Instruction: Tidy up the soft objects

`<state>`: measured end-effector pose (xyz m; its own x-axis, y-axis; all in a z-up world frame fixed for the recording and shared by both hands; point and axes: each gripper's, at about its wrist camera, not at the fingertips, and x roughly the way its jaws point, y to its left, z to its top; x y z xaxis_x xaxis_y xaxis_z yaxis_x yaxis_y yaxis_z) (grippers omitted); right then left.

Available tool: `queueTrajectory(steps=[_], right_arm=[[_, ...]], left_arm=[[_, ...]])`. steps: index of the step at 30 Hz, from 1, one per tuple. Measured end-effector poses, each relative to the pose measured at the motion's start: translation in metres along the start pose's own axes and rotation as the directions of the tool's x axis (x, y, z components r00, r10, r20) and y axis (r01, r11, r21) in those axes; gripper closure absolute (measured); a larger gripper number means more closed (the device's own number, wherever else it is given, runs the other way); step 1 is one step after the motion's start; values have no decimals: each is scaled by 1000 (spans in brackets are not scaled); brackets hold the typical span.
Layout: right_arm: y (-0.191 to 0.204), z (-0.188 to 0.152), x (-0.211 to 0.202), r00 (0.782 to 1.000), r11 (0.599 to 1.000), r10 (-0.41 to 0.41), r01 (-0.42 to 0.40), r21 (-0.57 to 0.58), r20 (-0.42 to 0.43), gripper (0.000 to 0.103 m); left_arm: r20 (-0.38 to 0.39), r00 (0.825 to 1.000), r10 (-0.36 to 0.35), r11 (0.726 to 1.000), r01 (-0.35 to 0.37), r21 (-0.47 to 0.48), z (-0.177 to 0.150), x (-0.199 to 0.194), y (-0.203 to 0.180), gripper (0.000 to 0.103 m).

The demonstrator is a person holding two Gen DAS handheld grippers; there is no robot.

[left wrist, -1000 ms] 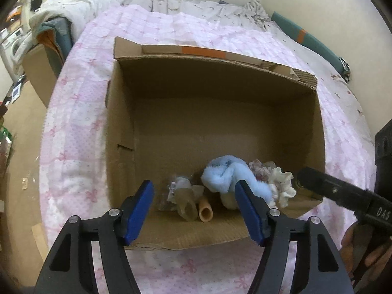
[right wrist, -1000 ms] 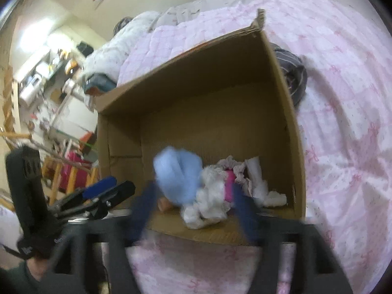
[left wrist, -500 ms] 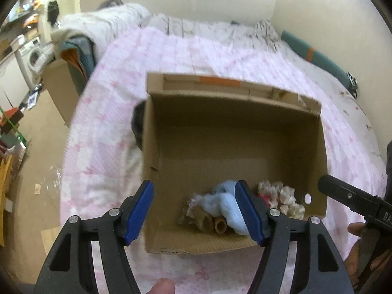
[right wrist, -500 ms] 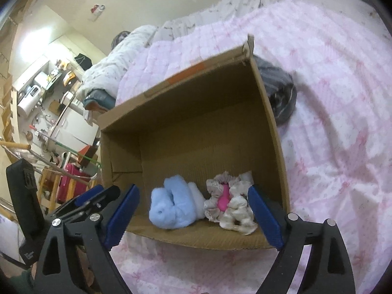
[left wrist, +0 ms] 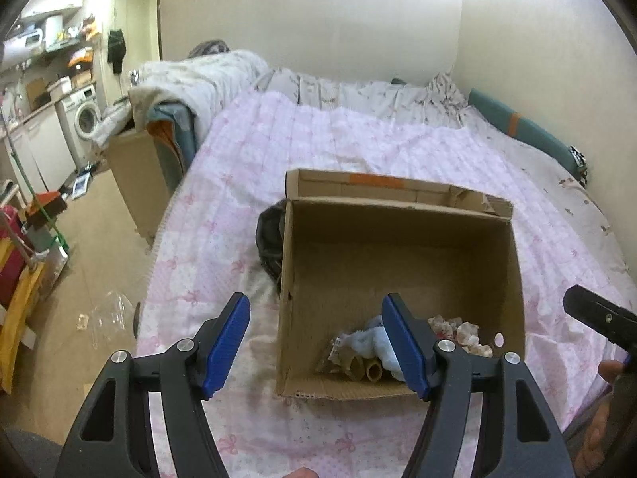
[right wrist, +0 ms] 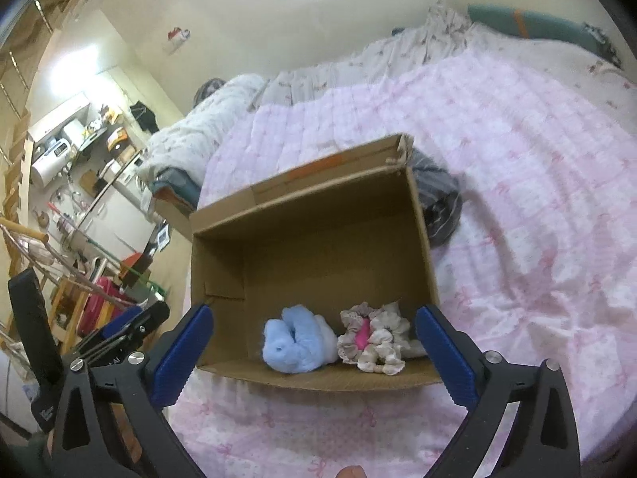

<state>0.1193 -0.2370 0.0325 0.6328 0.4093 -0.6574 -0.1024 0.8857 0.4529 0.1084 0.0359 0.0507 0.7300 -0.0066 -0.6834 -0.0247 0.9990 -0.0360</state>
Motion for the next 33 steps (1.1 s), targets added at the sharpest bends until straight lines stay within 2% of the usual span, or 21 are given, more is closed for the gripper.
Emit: queueTrajectory(steps=[4,9,15,17,21,26,30,33], right_arm=[[6,-10,-16,999,999,-30,31,-36,28,0],[15,-27,-29,998,993,-54,58,-99,42,0],[21,-42,-35,987,979,-127,141,-149,100,0],[20,-45,-35,987,981,-125,138,-136,105,0],[18,-48,-30,988,982,-130,141,-124,88,0],[8,-53,-19,983,980,-170,176,-97,65,0],[5,-53,-22,975,973,-198,208,-100,105,0],[6,-53,-23,974,972,-201,212,-106,104,0]], left_arm=[[23,1000,-5,1000,5,6,-10,-19,0,28],[-23,1000,-7,1000,7,3,-25,-25,2,28],[-15,1000,3,1000,-3,-13,-36,-35,6,28],[-22,1000,-5,1000,5,-15,-41,-37,6,26],[-42,998,-37,999,36,-36,-47,-31,6,8],[-44,998,-41,999,41,0,-49,-24,-3,4],[-32,998,-54,998,53,-18,-48,-22,0,1],[-42,997,-57,998,56,-22,-48,-20,1,1]])
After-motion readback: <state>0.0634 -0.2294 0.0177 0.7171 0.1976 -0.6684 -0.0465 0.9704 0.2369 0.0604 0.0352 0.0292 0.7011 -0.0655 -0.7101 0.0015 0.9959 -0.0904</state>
